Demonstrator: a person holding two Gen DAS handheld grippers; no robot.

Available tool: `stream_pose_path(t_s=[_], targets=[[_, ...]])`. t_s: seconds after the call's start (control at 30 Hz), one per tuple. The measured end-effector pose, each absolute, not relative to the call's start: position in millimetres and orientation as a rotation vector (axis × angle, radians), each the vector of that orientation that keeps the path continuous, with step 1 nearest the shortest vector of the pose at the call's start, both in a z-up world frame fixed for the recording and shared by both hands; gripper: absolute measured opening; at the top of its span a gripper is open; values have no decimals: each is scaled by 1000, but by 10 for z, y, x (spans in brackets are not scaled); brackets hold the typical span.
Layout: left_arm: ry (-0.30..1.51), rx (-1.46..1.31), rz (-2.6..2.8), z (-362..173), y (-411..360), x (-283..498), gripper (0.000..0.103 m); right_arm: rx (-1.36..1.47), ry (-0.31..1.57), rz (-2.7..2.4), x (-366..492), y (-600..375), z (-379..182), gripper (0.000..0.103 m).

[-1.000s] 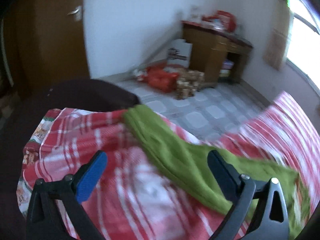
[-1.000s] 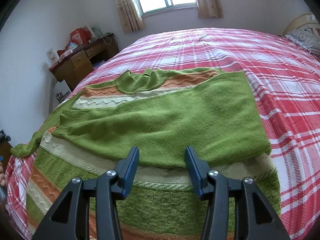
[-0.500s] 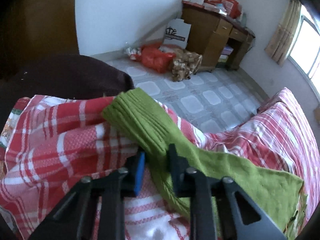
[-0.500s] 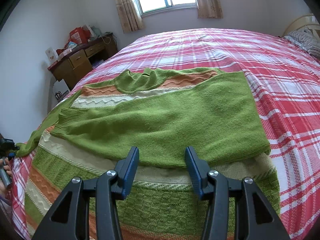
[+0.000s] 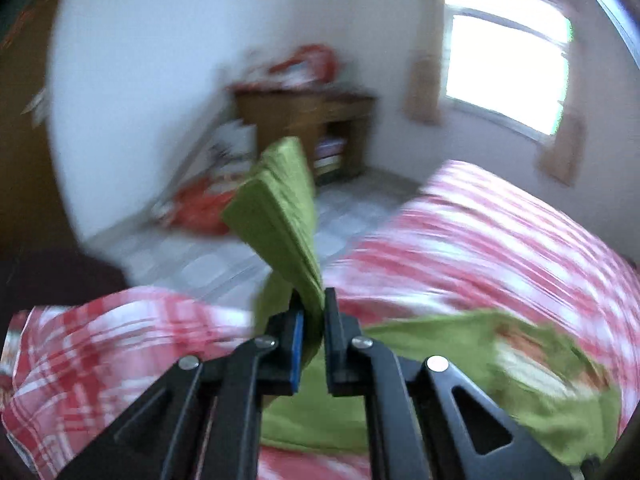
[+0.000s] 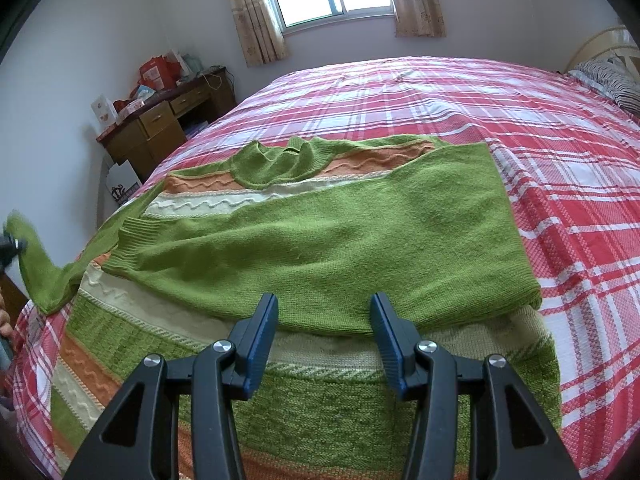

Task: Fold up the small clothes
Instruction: 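Carry the held sleeve across the sweater body and release it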

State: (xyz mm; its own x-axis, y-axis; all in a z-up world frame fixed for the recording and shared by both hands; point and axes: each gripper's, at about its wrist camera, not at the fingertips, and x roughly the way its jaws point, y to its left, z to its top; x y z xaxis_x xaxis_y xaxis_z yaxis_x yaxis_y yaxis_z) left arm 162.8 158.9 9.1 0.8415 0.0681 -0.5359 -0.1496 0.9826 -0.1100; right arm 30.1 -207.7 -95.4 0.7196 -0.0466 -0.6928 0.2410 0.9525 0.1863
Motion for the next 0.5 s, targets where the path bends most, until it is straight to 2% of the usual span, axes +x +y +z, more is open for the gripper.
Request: stream_pose_path(t_s=[0.1,0.27,0.5], targets=[[546,-64,-21,95,868,1519,8,275,752,-160,300,-2075,-956,49],[600,51,-168,-207,-69,1386,8,283,747,-155,293,-2083,-957,49],[709,132,-216,-578,-469,1355,8,295,742,-147,280,-2104,-962,50]])
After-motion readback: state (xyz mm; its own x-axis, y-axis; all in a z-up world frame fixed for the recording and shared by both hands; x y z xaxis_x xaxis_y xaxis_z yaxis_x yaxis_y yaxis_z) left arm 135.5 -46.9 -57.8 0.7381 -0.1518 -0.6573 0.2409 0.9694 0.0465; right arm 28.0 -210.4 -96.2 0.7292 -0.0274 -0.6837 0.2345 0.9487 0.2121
